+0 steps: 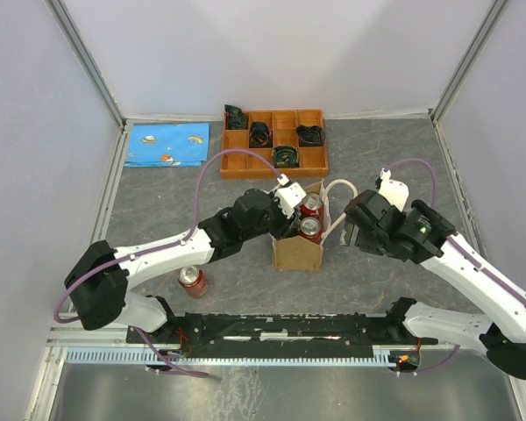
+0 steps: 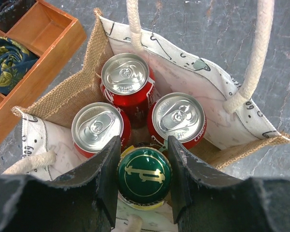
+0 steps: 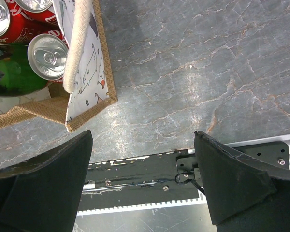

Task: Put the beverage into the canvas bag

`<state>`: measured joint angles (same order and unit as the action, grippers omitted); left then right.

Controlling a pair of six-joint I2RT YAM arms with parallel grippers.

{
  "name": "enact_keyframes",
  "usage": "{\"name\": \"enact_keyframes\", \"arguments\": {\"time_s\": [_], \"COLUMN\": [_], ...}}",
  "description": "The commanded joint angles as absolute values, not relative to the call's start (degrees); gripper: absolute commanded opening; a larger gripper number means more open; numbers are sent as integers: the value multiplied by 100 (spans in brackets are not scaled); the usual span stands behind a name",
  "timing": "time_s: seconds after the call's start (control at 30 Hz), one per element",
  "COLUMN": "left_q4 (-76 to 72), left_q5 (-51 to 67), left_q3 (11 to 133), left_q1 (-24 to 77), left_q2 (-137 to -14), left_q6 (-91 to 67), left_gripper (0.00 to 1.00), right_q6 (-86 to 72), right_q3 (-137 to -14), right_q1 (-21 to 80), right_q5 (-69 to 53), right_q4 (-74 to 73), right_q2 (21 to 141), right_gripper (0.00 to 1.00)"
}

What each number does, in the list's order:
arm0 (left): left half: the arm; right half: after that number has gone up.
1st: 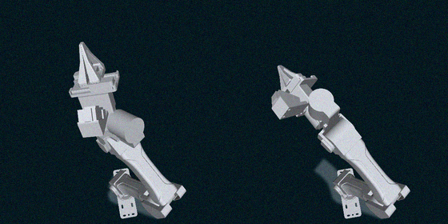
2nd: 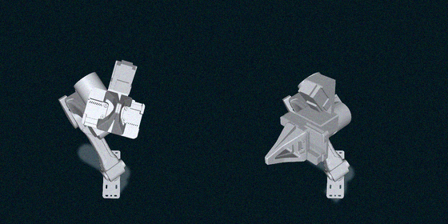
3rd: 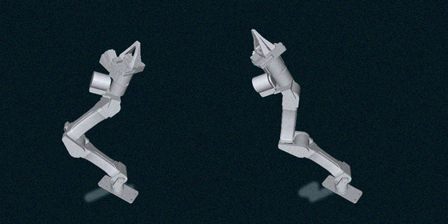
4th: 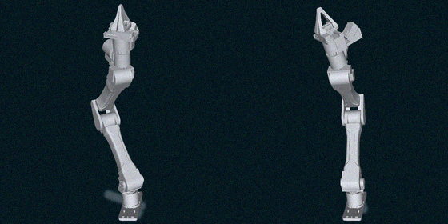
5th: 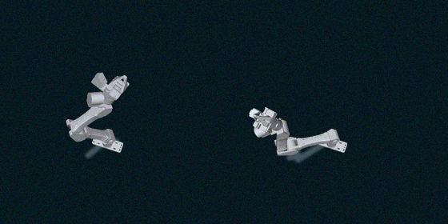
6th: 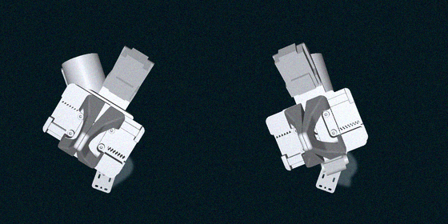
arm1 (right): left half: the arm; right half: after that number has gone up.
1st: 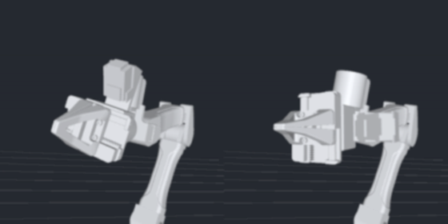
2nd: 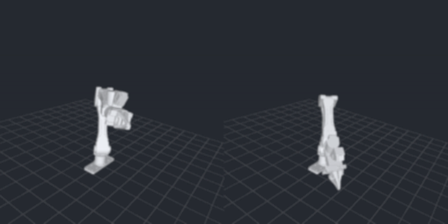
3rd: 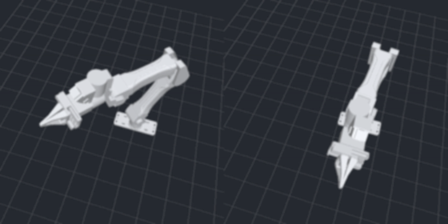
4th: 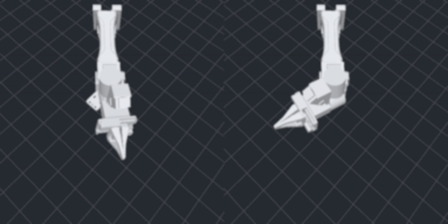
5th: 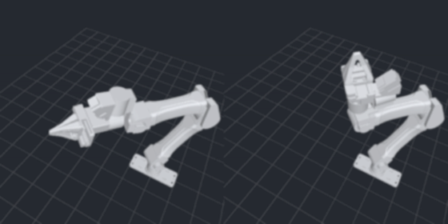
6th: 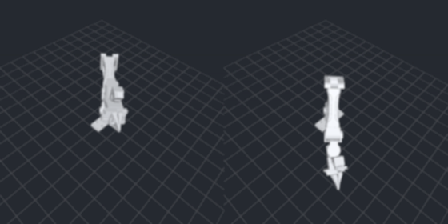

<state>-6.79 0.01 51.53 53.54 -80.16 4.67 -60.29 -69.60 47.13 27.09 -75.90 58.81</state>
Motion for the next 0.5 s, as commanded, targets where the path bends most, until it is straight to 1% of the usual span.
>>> {"name": "enact_keyframes", "arguments": {"time_s": [0.0,0.13,0.47], "left_q4": [-2096,-2326,-2371], "left_q5": [-244,-376,-700], "left_q3": [5156,5017,4954], "left_q1": [5417,5422,5409], "left_q2": [-7857,-7897,-8098], "left_q6": [1071,1205,1023], "left_gripper": [3,3,3], "right_q6": [-6082,-6089,-6139], "right_q3": [-6988,-6968,-6964], "right_q1": [4711,4711,4715], "right_q5": [2874,2885,2896], "right_q4": [-7575,-7589,-7692], "right_q2": [5850,5811,5741], "right_gripper": [94,94,94]}}
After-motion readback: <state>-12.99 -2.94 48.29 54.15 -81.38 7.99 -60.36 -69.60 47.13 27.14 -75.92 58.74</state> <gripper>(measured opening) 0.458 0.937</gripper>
